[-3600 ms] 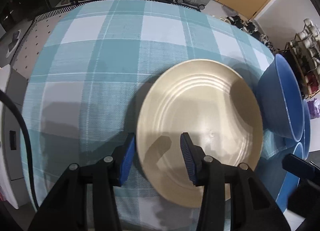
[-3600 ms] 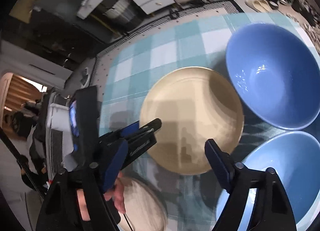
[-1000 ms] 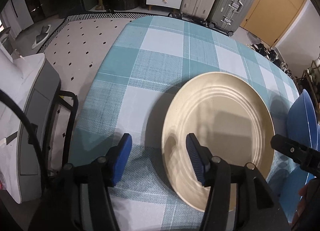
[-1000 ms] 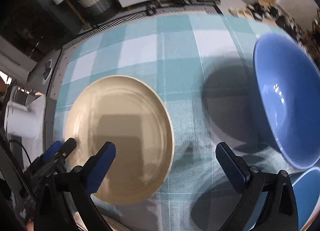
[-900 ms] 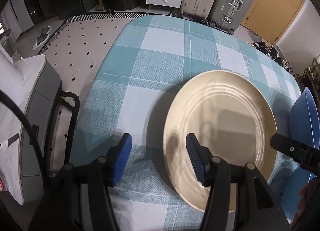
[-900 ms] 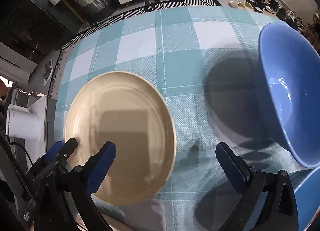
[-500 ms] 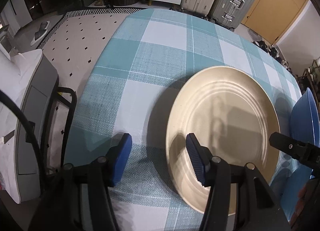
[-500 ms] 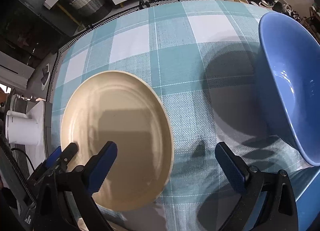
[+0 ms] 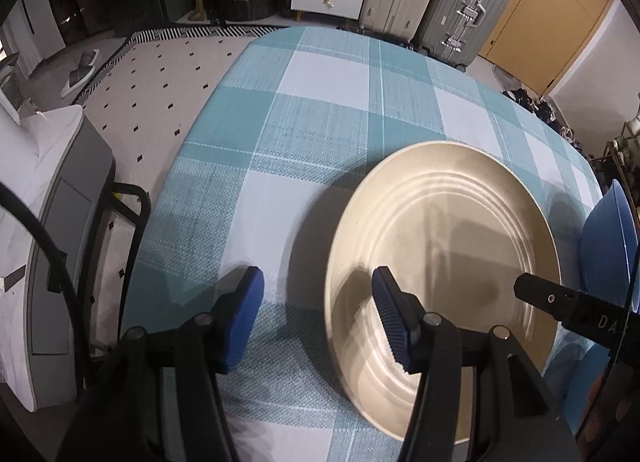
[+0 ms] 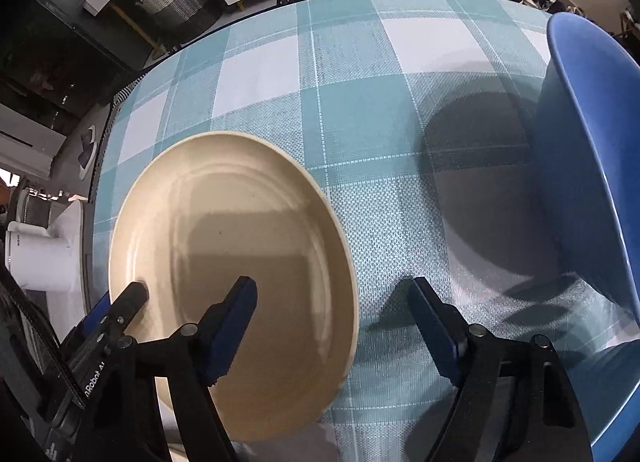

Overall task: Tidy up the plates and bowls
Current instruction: 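Close the right gripper on the cream plate rim beside the left gripper, then carry the cream plate with both grippers and lower it onto the plate stack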

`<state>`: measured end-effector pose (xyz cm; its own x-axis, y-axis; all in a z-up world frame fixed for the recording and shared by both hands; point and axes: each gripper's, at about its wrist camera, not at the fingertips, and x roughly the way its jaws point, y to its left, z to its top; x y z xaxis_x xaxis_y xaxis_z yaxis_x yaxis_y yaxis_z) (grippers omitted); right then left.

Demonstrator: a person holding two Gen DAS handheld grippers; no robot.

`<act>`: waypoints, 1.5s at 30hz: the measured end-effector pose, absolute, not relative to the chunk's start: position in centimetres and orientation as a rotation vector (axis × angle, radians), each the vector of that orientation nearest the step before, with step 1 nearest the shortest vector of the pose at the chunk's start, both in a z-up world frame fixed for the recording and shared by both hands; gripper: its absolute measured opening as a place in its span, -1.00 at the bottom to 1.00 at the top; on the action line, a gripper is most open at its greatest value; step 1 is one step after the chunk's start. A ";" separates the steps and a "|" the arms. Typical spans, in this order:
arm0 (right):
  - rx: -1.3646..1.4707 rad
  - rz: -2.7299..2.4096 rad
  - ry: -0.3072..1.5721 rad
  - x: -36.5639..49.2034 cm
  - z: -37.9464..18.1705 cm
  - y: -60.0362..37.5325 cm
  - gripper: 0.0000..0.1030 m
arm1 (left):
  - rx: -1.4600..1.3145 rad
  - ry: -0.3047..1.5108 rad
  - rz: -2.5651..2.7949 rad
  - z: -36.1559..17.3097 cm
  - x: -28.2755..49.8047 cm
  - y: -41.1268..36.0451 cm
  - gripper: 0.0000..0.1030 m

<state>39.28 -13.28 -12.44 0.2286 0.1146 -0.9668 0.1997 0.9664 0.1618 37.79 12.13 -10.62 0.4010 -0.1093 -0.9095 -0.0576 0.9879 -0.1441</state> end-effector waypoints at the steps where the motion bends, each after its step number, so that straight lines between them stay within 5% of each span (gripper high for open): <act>1: 0.266 -0.070 1.340 39.3 -12.5 -13.1 0.51 | -0.155 1.154 -0.029 -10.6 37.7 12.0 0.09; 8: 0.162 -0.089 1.335 39.1 -12.4 -12.3 0.00 | -0.144 1.155 -0.079 -10.5 37.6 11.5 0.02; 10: 0.170 -0.076 1.341 39.1 -12.3 -12.3 -0.30 | -0.143 1.157 -0.078 -10.4 37.6 11.5 -0.42; 12: 0.201 -0.065 1.348 39.0 -12.3 -12.4 -0.54 | -0.163 1.165 -0.094 -10.4 37.6 11.5 -0.50; 22: 0.164 -0.049 1.315 38.3 -12.0 -12.0 -0.71 | -0.201 1.186 -0.079 -10.4 37.3 11.7 -0.74; 45: 0.201 0.011 1.323 35.3 -12.2 -12.3 -0.81 | -0.285 1.236 -0.075 -10.4 35.0 13.4 -0.81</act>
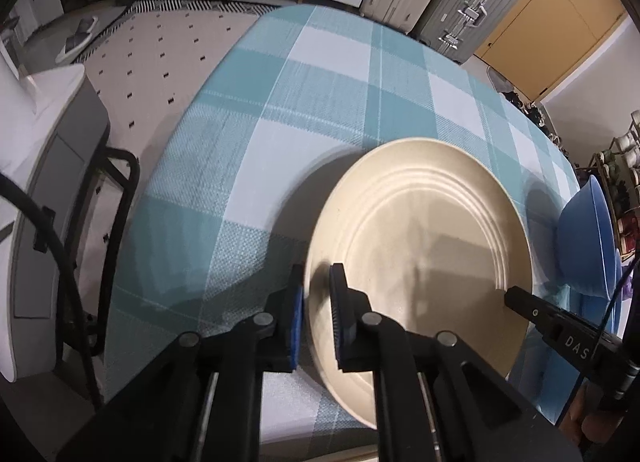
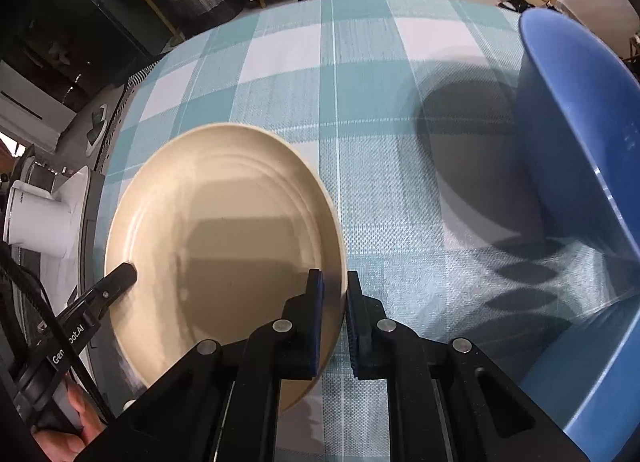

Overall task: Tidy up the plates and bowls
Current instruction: 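Carry the cream plate with both grippers and lower it onto the plate stack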

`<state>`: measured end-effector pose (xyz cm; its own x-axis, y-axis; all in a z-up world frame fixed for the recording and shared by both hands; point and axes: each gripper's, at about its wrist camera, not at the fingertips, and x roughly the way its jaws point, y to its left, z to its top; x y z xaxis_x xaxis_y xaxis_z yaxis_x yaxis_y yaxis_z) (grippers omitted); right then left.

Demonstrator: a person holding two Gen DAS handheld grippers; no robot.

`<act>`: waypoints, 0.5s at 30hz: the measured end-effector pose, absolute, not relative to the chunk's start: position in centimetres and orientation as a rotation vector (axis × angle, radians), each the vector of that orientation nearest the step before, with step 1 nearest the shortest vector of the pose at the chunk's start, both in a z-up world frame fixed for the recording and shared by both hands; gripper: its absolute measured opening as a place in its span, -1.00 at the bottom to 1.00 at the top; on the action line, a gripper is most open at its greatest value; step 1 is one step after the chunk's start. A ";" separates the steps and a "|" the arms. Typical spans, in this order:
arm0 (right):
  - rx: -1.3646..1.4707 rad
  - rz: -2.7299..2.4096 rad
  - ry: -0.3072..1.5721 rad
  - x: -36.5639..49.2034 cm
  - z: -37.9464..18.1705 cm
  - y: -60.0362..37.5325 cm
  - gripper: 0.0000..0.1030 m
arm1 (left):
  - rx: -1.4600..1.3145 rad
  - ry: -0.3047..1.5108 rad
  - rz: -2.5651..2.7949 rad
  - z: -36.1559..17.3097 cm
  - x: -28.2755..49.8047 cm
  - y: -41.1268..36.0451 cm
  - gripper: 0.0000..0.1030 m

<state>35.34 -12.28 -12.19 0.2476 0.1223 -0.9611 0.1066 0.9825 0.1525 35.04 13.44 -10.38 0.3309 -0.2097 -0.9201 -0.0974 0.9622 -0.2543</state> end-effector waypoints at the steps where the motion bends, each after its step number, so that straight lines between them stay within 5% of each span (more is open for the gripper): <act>1: 0.189 0.021 1.319 35.4 -12.1 -12.2 -0.81 | -0.290 1.236 -0.079 -10.4 35.1 13.5 -0.81; 15: 0.246 0.085 1.285 35.1 -11.9 -12.5 -0.86 | -0.267 1.242 -0.081 -9.7 34.7 13.8 -0.85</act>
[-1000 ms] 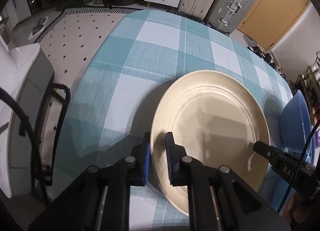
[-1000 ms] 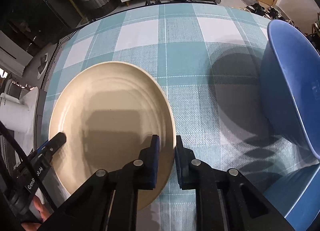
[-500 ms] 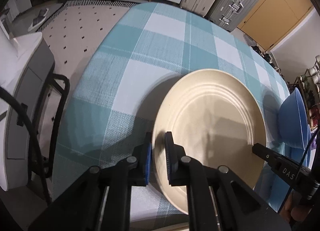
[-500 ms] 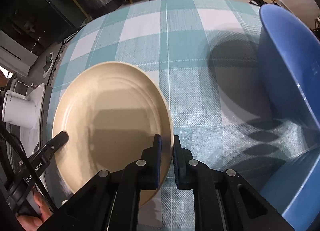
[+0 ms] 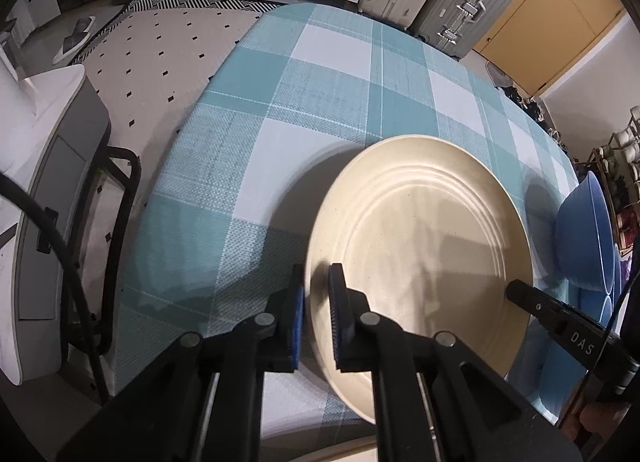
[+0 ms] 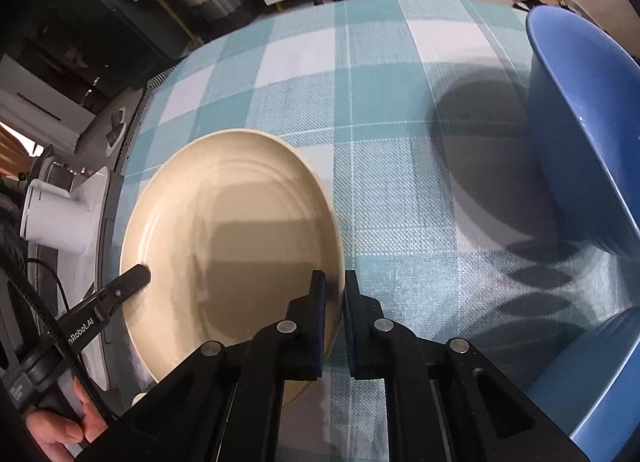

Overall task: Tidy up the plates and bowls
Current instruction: 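Carry the cream plate with both grippers and lower it onto the plate stack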

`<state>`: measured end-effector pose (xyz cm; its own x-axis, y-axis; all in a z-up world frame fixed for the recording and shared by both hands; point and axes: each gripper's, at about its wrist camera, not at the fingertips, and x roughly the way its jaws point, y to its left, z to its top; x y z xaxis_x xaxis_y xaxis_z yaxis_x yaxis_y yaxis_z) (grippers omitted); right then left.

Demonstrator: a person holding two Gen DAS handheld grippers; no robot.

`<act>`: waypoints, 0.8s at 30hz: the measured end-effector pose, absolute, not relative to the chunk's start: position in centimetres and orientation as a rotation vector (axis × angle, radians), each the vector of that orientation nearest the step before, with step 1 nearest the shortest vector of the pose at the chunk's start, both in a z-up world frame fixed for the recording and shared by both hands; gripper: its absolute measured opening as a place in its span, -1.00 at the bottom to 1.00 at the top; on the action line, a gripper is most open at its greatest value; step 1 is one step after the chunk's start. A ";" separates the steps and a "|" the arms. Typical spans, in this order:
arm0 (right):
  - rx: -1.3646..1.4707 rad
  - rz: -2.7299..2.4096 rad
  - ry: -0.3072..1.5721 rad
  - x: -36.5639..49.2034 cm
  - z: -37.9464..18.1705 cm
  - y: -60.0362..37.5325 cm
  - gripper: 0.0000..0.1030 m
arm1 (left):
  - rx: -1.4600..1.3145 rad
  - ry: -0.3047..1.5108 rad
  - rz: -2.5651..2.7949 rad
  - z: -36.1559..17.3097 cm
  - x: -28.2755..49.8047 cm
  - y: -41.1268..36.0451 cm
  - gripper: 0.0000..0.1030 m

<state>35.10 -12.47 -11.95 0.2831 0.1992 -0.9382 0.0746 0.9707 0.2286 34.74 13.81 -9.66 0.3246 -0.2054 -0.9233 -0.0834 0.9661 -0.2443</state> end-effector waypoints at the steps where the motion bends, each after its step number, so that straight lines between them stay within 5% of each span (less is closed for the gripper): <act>1: 0.243 0.085 1.280 35.0 -11.9 -12.4 -0.86 | -0.264 1.238 -0.079 -9.6 34.6 13.8 -0.85; 24: 0.235 0.146 1.175 28.6 -5.4 -11.7 -0.86 | -0.281 1.155 -0.035 -2.1 27.4 14.9 -0.85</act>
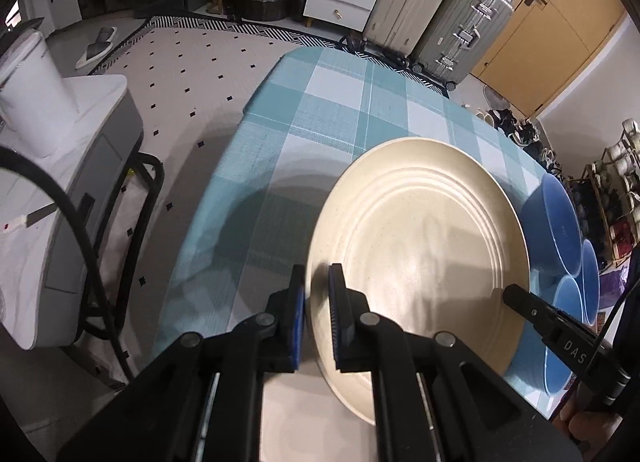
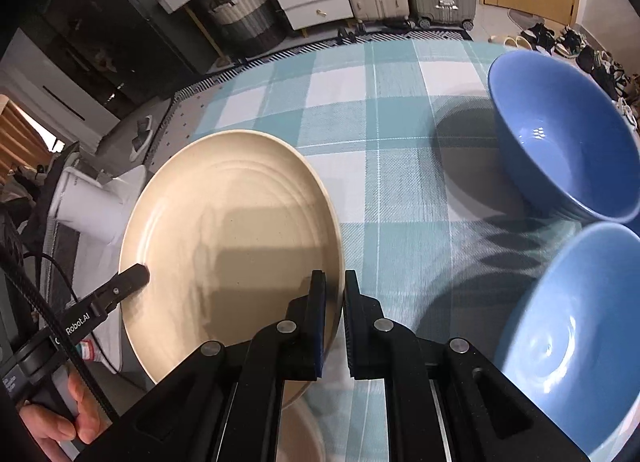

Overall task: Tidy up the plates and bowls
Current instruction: 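Carry the cream plate with both grippers and lower it onto the plate stack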

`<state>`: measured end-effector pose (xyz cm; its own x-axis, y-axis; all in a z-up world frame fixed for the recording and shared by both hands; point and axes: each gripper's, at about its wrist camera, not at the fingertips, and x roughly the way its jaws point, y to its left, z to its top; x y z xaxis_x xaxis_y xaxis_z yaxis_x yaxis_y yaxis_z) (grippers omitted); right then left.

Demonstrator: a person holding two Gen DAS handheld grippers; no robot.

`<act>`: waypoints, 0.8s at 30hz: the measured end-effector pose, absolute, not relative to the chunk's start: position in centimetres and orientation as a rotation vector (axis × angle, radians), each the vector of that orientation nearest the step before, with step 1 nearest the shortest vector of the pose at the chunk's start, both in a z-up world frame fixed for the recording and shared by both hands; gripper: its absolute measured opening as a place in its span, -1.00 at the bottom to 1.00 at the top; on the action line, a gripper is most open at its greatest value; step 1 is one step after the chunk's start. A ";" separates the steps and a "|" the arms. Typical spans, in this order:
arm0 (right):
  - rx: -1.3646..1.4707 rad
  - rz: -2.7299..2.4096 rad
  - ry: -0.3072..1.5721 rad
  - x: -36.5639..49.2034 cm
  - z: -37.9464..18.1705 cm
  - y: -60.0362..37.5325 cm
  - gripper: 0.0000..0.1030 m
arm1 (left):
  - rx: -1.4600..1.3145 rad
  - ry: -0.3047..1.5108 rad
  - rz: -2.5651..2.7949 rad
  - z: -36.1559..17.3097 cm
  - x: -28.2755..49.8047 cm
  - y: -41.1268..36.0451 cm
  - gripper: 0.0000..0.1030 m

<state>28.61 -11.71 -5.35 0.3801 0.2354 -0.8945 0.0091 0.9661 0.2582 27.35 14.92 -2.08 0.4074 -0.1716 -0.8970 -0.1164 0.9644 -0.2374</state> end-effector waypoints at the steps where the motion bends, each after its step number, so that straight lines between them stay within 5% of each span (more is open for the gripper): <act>1: 0.228 0.150 1.167 27.9 -4.8 -11.6 -0.86 | -0.280 1.148 -0.032 -1.6 26.7 14.9 -0.85; 24: 0.217 0.205 1.056 16.2 4.5 -11.5 -0.86 | -0.243 1.048 -0.002 7.8 15.5 14.0 -0.85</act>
<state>16.17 -11.47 4.49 0.4771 0.2698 -0.8364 -0.0630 0.9598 0.2737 15.50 14.01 7.84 0.5021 -0.1175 -0.8568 -0.1134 0.9732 -0.1999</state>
